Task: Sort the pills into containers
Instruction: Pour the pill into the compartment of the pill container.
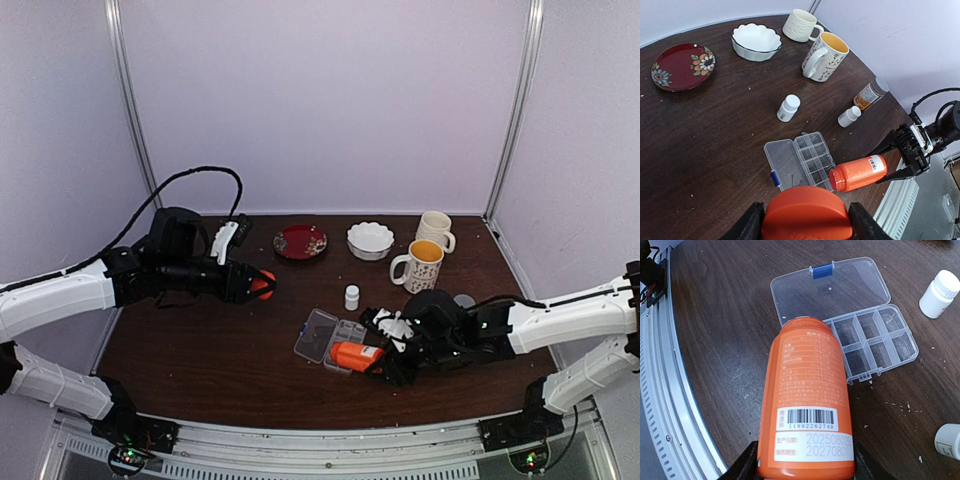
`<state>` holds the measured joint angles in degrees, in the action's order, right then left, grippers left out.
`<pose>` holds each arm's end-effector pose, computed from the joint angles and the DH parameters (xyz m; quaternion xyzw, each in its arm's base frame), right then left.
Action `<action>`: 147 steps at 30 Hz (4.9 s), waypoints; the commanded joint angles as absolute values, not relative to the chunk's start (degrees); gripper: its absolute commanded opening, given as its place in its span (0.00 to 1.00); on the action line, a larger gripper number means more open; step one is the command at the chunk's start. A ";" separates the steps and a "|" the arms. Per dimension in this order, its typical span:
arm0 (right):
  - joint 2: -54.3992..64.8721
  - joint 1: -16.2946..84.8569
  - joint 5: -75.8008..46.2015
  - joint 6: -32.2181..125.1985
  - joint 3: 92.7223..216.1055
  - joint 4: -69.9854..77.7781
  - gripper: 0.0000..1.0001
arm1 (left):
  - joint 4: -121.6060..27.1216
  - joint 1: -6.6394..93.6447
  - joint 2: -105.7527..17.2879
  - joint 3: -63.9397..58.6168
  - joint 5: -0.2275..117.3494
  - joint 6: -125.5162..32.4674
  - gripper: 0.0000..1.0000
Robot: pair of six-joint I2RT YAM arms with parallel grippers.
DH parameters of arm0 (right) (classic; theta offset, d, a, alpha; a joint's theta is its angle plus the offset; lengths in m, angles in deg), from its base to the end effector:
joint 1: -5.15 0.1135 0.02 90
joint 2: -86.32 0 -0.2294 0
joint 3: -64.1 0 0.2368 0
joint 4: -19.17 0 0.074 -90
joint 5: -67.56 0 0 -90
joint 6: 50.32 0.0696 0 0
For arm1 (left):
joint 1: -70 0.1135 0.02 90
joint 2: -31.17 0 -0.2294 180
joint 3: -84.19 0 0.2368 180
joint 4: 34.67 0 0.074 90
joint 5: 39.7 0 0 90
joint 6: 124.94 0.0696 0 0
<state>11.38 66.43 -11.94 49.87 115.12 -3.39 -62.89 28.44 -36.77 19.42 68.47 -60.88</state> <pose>0.1210 0.2472 0.1357 -0.4294 0.8198 0.2846 0.2500 0.2025 -0.2086 0.2400 0.1936 0.8426 -0.3830 0.3254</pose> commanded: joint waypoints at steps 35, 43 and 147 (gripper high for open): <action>9.95 67.50 -13.43 50.28 117.90 -4.17 0.00 | -61.13 28.72 -36.77 18.77 68.48 -60.06 0.00; 8.93 67.79 -14.43 48.53 120.51 -9.42 0.00 | -61.31 28.70 -36.68 18.88 68.40 -60.07 0.00; 12.23 67.82 -14.76 50.11 117.88 -6.07 0.00 | -61.29 28.70 -36.55 18.98 68.91 -60.26 0.00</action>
